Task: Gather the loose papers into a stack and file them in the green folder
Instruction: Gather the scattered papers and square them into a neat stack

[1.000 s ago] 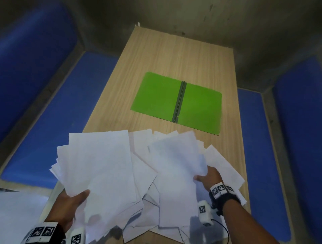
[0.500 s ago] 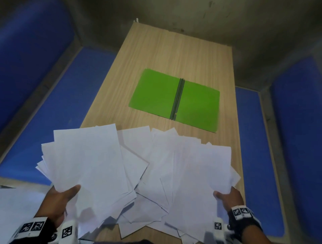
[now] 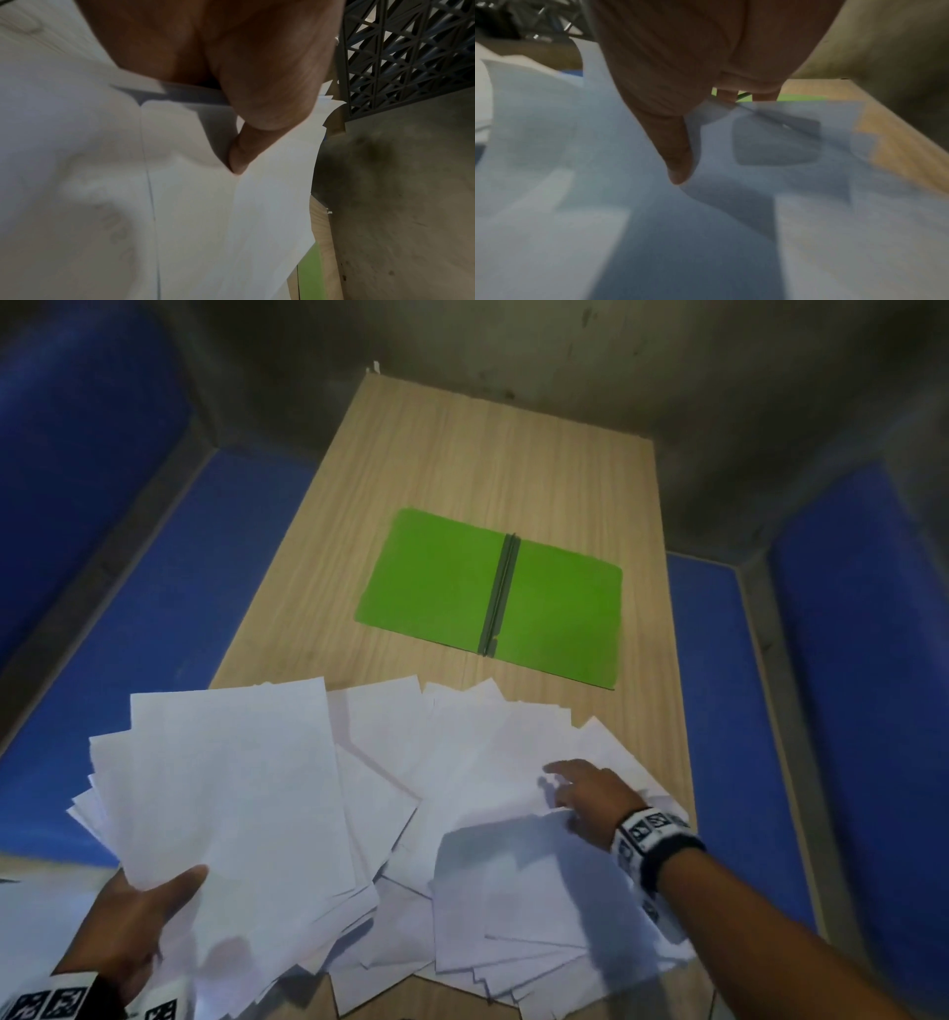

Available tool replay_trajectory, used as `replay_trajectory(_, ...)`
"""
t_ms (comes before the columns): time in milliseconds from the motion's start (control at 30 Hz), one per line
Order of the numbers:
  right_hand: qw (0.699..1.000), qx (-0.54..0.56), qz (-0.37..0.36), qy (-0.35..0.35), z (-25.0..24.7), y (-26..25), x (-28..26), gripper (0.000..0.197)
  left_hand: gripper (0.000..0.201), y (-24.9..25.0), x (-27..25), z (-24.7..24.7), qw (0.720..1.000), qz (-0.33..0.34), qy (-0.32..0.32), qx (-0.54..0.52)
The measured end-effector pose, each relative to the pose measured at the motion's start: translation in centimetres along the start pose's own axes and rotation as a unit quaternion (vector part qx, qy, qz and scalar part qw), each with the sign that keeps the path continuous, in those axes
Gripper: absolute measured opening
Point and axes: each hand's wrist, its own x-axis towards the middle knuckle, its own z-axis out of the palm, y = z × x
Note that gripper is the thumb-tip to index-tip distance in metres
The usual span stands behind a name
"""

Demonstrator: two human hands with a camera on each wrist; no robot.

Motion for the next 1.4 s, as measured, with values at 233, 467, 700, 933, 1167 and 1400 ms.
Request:
replay_trajectory(233,0.995,-0.093,0.008,-0.024,1.3,-3.1,3.8,0.052,0.086,-4.5,3.7,-3.6,0.999,-0.02,0.043,-0.003)
replay_trajectory(467,0.978,-0.194,-0.056,-0.044,-0.7,-3.9,5.8,0.039,0.052,0.5,-1.3,-1.1,0.997,-0.014,0.042,0.058)
replay_trajectory(700,0.974,-0.175,-0.141,0.026,-4.4,-6.2,8.5,0.027,0.056,1.3,-1.8,-0.8,0.996,-0.018,0.062,0.065)
replay_trajectory(933,0.969,-0.215,-0.118,-0.029,-3.9,-8.2,10.4,0.041,0.054,1.2,-1.6,-1.5,0.996,-0.018,0.059,0.066)
replay_trajectory(1167,0.965,-0.23,-0.105,-0.071,-5.9,-6.9,9.0,0.033,0.05,1.9,-1.2,-1.8,0.998,0.016,0.057,0.019)
replay_trajectory(1400,0.994,0.095,0.037,0.046,-13.3,-1.2,2.1,0.027,0.069,4.2,0.5,-0.7,0.993,0.068,0.061,0.077)
